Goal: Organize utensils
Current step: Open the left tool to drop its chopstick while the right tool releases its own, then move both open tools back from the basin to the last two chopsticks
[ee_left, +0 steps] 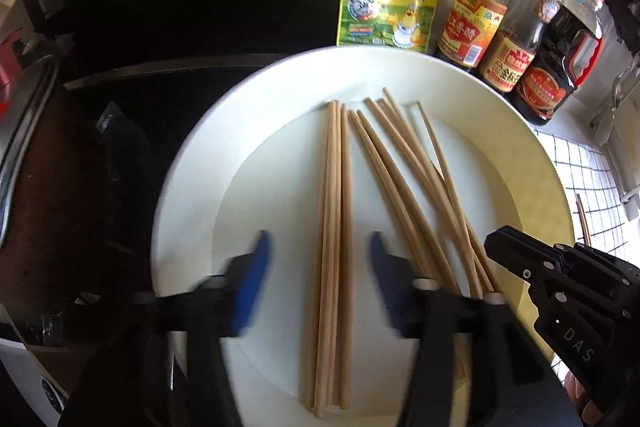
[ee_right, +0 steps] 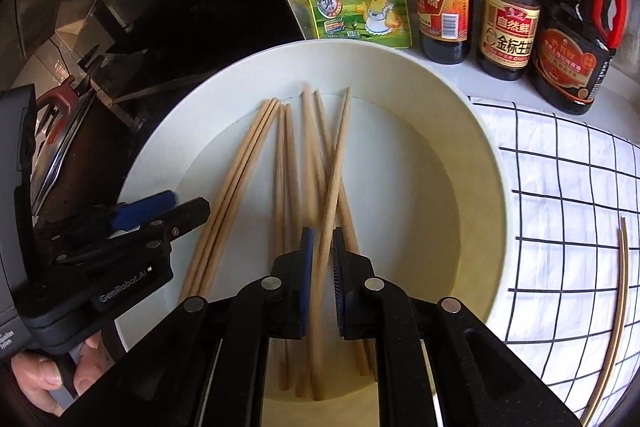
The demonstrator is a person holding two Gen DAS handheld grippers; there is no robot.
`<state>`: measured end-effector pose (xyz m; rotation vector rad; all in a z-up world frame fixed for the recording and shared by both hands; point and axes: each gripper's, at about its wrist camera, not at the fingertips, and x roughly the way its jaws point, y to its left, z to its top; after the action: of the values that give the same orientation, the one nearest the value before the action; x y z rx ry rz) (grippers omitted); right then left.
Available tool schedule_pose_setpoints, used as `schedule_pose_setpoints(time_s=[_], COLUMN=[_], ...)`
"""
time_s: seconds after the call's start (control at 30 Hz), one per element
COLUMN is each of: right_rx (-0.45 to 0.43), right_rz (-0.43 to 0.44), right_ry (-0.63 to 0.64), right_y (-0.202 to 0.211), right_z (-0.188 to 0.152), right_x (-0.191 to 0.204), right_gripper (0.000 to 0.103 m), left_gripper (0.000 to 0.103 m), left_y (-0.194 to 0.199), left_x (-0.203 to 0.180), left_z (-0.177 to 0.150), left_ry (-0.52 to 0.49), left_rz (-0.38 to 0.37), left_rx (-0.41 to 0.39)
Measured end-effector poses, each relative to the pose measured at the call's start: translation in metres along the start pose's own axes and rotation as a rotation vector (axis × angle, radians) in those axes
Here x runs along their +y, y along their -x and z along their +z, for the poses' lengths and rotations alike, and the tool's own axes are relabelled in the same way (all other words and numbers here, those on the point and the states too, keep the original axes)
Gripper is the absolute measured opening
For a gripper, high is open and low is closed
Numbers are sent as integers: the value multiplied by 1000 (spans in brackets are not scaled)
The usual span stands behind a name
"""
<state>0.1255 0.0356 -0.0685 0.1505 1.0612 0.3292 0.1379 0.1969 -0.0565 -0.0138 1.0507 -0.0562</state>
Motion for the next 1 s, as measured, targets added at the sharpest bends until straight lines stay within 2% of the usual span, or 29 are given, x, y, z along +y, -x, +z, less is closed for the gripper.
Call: schedule_pose_setpoints(time_s=[0.1,0.33,0.63,0.87,1.0], right_rx=[-22,-43,-58,-66,-78], right_rz=[-5,-1,15,36,34], right_ry=[8,22,24,46,55], right_y=[8,21,38,54,68], right_z=[-2,-9,-16,-24,-31], right_x=[-1,-2,-5,-9,-14], right_gripper=[11,16,16,22,22], left_gripper=[68,69,69,69,71], left_y=[10,22,35,55,66], left_x=[0,0,-10,-23,-36], left_z=[-3,-9,-19,-25,-30], left_ry=[-7,16,30,37,31], left_rz=[15,29,32,30,26], left_rx=[-27,-29,-35,-61,-73])
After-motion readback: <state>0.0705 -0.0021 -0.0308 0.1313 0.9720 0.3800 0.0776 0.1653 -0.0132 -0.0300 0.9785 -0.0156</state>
